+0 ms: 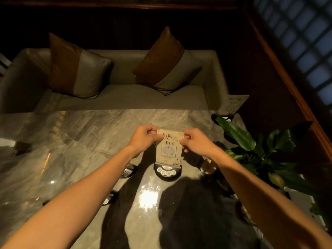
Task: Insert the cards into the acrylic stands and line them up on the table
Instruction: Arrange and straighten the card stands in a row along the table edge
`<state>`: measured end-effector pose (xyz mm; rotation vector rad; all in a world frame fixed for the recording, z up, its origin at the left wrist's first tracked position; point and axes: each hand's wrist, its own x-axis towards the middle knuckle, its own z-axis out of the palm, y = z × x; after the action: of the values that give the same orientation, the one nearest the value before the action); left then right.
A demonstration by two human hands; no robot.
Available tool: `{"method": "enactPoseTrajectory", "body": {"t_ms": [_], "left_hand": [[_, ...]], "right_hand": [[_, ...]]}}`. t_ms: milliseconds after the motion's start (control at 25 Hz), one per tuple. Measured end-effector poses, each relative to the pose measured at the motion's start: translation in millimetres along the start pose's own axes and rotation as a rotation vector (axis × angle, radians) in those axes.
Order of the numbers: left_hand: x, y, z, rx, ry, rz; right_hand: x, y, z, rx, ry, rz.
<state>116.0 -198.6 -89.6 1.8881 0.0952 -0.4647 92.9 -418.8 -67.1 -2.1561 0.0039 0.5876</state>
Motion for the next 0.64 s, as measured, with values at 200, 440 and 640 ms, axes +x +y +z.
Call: {"method": "enactPoseTrajectory", "body": {"t_ms": [200, 440, 640], "left_hand": [[76.7, 61.1, 34.4, -0.076, 0.105, 0.119], [158.0, 87.7, 97.1, -0.095, 0.126, 0.128], [196.7, 84.4, 133.3, -0.085, 0.126, 0.104]], "right_hand": [[63.2, -6.5, -91.6, -0.104, 0.109, -0.036], [124.9, 38.8, -164.3, -0.324, 0.229, -0.064], [147.8, 85.6, -178.3, -0.355, 0.229, -0.02]]}}
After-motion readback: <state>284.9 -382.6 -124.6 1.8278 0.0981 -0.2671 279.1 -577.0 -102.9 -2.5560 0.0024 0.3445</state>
